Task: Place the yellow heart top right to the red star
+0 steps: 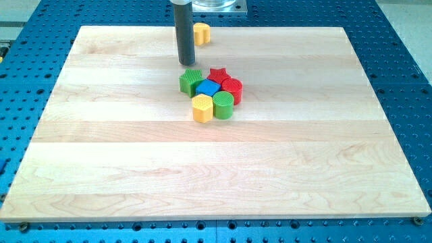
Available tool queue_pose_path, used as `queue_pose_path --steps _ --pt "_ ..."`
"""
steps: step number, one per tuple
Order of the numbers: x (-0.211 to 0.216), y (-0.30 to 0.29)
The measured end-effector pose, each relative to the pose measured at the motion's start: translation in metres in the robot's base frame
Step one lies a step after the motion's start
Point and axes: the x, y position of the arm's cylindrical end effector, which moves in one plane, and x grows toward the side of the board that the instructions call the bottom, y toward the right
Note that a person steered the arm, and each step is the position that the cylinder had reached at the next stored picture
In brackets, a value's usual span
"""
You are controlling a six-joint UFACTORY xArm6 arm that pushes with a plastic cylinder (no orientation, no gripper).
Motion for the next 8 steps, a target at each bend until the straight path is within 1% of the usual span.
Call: queue_pose_path --steps 2,3,4,5,6,7,8 --pt "0.0 0.009" --pt "-0.006 -0.002" --pt "-0.072 -0.066" --pt "-0.098 -0.006" --pt "-0.08 0.068" --pt "-0.055 0.091" --pt "-0.07 0.117"
